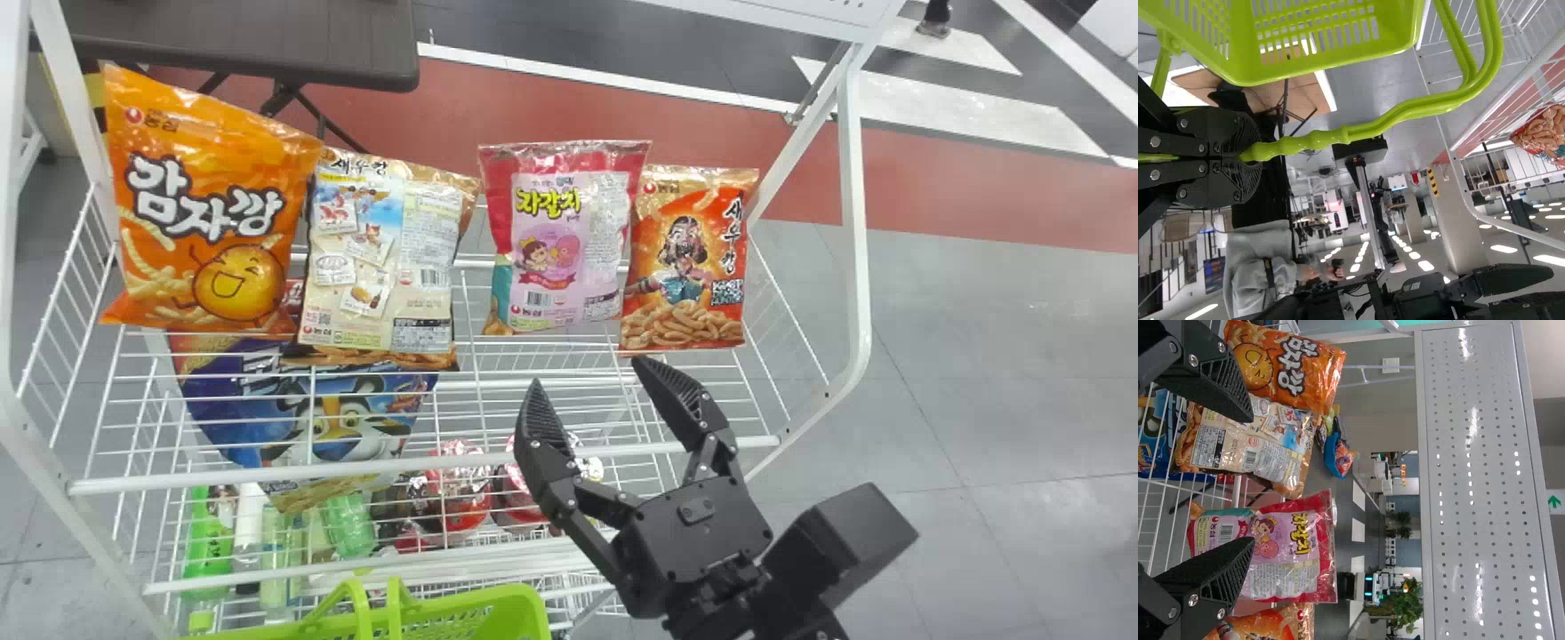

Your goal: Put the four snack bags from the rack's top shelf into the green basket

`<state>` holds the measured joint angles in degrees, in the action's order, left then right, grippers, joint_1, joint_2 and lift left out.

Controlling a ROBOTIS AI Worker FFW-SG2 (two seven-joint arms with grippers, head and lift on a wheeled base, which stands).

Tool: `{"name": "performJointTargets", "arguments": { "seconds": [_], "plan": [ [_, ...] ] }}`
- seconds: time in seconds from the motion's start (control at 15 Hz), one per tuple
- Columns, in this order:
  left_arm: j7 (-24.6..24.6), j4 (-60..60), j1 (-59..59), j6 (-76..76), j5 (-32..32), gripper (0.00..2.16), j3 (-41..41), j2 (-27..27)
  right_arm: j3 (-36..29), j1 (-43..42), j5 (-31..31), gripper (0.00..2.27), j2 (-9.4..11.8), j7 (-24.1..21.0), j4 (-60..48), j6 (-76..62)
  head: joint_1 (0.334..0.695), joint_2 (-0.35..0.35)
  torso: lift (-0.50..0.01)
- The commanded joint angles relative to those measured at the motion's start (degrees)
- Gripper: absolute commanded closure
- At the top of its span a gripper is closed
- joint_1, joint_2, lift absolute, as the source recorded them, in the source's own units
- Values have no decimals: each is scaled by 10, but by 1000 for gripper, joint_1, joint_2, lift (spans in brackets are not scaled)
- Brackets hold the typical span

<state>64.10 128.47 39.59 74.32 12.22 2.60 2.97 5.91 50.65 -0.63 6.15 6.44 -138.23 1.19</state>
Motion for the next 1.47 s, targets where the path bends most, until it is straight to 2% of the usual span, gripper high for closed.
{"name": "performJointTargets", "arguments": {
  "seconds": [0.0, 0.13, 0.2, 0.27, 0.33, 0.4, 0.67, 0.8, 1.0, 1.27, 1.4],
  "plan": [
    [-4, 3, 1, 0, -2, 2145, 6, 3, 33, -36, 10, 205, 0, -2, 24, 0, 695, -350, 0],
    [-8, -3, -3, 0, -11, 2145, 13, 5, 75, -95, 36, 205, -1, -20, 40, 19, 695, -350, 0],
    [-7, -5, -4, 0, -11, 2145, 16, 5, 101, -138, 41, 205, -1, -21, 58, 62, 695, -333, 0],
    [-6, -4, -4, 0, -11, 2145, 19, 6, 130, -180, 54, 205, -1, -42, 78, 76, 695, -305, 0],
    [-5, -3, -4, 0, -11, 2145, 21, 8, 157, -210, 65, 205, -2, -60, 95, 79, 695, -263, 0],
    [-1, -4, -4, 0, -11, 2145, 21, 9, 188, -252, 70, 205, -6, -66, 120, 105, 695, -183, 0],
    [10, -4, -5, 0, -7, 2145, 17, 20, 229, -351, 78, 205, -60, -79, 189, 174, 695, -26, 0],
    [16, -5, -4, 0, -5, 2145, 15, 20, 244, -404, 71, 205, -62, -79, 232, 216, 695, 52, 0],
    [29, -7, -3, 0, -1, 2145, 9, 21, 259, -467, 65, 205, -62, -78, 296, 264, 695, 103, 0],
    [37, -13, -3, -4, 8, 2145, -5, 22, 256, -551, 20, 208, -62, -64, 404, 262, 695, 139, 0],
    [42, -18, -5, -7, 13, 2145, -14, 22, 256, -586, 16, 205, -62, -51, 458, 251, 695, 147, 0]
  ]
}}
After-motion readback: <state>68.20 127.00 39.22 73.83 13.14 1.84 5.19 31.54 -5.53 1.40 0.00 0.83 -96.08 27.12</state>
